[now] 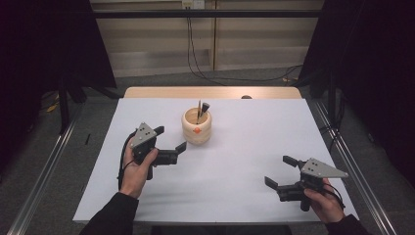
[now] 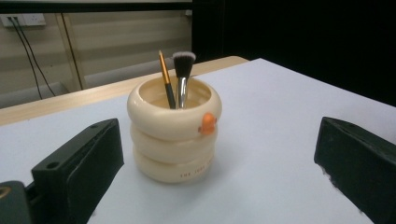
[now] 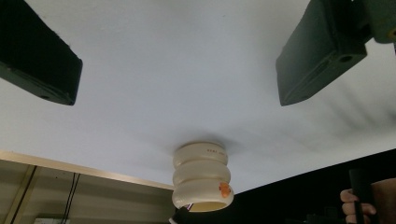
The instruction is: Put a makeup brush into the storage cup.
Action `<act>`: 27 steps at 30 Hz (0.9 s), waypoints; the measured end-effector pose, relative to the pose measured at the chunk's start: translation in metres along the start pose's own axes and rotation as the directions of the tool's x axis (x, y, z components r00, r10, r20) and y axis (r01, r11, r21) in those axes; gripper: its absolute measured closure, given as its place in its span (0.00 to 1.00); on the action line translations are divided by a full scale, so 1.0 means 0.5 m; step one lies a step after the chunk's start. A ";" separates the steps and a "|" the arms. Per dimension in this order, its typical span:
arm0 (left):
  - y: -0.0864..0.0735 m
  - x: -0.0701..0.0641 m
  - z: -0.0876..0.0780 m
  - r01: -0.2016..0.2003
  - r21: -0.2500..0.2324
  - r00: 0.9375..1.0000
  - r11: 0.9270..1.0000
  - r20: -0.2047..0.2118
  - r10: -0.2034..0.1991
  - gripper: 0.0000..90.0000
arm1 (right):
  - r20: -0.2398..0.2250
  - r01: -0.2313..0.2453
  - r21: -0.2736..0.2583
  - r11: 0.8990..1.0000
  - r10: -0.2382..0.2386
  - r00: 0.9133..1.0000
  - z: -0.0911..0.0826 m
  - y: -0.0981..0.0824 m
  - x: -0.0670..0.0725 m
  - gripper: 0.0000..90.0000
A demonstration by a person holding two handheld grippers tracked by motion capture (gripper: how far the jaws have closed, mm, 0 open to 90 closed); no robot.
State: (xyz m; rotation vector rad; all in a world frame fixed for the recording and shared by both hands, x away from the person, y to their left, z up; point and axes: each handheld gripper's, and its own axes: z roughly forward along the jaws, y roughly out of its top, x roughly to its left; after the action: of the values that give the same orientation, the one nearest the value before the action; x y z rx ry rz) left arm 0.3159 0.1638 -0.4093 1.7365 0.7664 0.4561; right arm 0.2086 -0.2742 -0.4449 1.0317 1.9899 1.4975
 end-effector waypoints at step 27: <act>-0.095 -0.042 -0.127 0.000 0.002 0.998 1.000 -0.058 0.000 0.01 | 0.057 0.000 -0.023 1.000 0.001 0.998 -0.004 0.001 -0.005 0.00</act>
State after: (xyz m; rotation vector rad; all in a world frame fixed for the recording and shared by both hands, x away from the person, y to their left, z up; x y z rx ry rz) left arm 0.2472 0.2014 -0.4340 1.7313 0.8088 0.5075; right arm 0.2087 -0.2775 -0.4440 1.0537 1.9295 1.4712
